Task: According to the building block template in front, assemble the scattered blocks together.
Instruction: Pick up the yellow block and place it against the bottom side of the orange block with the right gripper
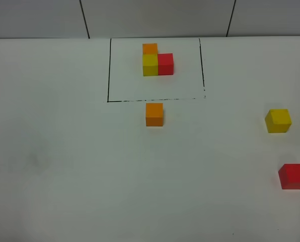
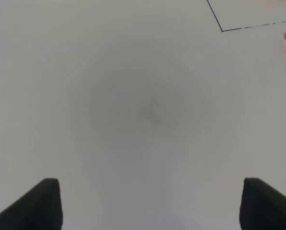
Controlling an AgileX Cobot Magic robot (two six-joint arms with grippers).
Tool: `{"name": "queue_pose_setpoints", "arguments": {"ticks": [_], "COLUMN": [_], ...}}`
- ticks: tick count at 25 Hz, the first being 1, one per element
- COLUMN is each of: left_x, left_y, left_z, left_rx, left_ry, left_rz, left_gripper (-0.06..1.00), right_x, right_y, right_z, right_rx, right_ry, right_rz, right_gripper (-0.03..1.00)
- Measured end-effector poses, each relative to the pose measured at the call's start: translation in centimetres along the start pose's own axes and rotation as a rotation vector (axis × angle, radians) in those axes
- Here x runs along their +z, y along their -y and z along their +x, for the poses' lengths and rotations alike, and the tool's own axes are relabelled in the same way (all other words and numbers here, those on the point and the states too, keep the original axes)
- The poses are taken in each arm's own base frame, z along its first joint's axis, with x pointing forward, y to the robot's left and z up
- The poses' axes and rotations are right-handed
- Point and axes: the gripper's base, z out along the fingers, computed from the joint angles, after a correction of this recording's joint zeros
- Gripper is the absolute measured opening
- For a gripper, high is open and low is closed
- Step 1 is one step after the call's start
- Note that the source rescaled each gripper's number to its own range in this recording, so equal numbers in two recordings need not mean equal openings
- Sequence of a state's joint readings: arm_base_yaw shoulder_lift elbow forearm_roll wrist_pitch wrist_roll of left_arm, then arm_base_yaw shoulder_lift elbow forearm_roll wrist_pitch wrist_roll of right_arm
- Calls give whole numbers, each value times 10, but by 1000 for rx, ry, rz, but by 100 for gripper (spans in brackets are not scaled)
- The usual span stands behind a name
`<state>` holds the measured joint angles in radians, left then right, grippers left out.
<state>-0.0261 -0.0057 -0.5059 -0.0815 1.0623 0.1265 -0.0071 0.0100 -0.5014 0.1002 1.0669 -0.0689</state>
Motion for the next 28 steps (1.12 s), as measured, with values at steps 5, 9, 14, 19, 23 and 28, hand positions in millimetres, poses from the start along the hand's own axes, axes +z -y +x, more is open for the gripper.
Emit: {"name": "queue_pose_setpoints", "arguments": {"ticks": [5, 9, 14, 19, 23, 28], "left_x": [0, 0, 0, 0, 0, 0], "left_y": [0, 0, 0, 0, 0, 0], "left_z": [0, 0, 0, 0, 0, 0], "left_rx": [0, 0, 0, 0, 0, 0], "left_ry": [0, 0, 0, 0, 1, 1], "left_rz": [0, 0, 0, 0, 0, 0], "left_gripper": [71, 71, 71, 71, 71, 71], "right_x": [0, 8, 38, 109, 184, 265], "right_y": [0, 0, 3, 11, 19, 26], "right_z": [0, -10, -46, -82, -89, -85], "right_rx": [3, 54, 104, 135, 130, 134], "right_ry": [-2, -48, -174, -322, -534, -716], "right_rz": [0, -6, -9, 7, 20, 28], "right_gripper": [70, 70, 76, 78, 79, 79]}}
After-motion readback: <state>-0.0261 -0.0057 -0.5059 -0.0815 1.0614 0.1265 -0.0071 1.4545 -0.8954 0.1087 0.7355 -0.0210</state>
